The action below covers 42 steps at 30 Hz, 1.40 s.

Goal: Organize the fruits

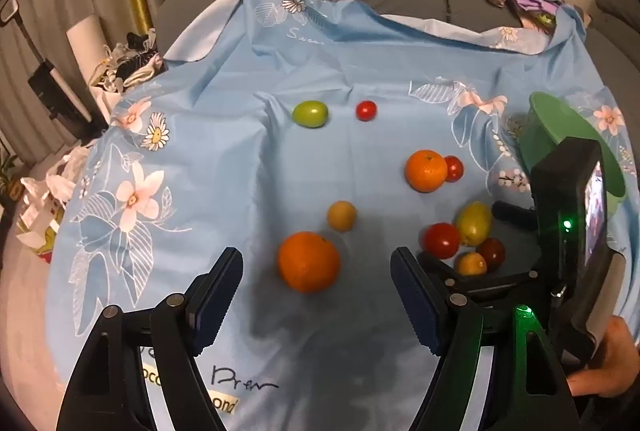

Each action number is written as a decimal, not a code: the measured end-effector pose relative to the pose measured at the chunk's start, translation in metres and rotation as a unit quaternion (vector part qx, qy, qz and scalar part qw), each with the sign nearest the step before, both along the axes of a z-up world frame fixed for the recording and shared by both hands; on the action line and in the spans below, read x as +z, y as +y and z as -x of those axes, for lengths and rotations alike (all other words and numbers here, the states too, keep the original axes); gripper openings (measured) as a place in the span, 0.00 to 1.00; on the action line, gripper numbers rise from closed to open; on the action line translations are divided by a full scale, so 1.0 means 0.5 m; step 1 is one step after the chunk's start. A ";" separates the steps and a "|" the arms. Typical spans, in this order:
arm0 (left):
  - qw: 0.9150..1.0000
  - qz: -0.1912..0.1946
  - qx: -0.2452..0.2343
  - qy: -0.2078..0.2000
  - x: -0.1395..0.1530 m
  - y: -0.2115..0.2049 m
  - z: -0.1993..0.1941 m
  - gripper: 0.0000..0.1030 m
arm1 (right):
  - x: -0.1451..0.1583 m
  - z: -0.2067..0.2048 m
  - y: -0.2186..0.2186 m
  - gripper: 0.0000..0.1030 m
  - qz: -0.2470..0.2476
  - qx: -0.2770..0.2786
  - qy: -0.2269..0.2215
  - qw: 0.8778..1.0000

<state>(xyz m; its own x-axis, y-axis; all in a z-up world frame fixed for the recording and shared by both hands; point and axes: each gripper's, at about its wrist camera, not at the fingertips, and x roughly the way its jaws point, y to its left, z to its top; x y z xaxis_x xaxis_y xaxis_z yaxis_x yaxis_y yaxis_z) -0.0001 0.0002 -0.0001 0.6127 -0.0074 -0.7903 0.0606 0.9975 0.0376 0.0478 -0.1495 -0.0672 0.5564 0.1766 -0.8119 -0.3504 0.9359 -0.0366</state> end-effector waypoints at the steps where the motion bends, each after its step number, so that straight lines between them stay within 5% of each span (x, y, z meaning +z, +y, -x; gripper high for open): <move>1: 1.000 0.000 0.000 0.001 -0.001 -0.001 0.000 0.74 | 0.000 0.000 0.000 1.00 0.000 0.000 0.000 1.000; 6: 1.000 0.003 0.003 0.007 -0.010 -0.028 0.007 0.74 | 0.000 -0.001 0.002 1.00 0.001 0.000 0.001 1.000; 15: 0.998 0.049 0.013 0.026 -0.024 0.042 0.020 0.74 | 0.013 0.007 -0.004 1.00 -0.012 -0.028 0.007 0.999; 21: 0.998 0.056 0.012 0.022 -0.009 0.058 0.023 0.74 | 0.101 0.032 -0.006 1.00 -0.020 -0.051 -0.003 0.998; 28: 1.000 0.018 0.002 0.008 0.039 0.039 0.023 0.74 | 0.224 0.084 -0.024 1.00 -0.039 -0.030 -0.033 0.998; 42: 0.999 0.005 -0.007 -0.044 0.142 0.012 0.048 0.74 | 0.324 0.152 -0.043 1.00 -0.065 -0.020 -0.075 0.995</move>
<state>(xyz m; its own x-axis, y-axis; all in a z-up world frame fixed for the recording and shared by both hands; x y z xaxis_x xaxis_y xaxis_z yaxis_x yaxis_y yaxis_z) -0.0241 0.0062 0.0707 0.6790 -0.0235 -0.7338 0.0715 0.9969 0.0342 -0.0283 -0.1708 0.0946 0.6789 0.2492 -0.6907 -0.3121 0.9494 0.0357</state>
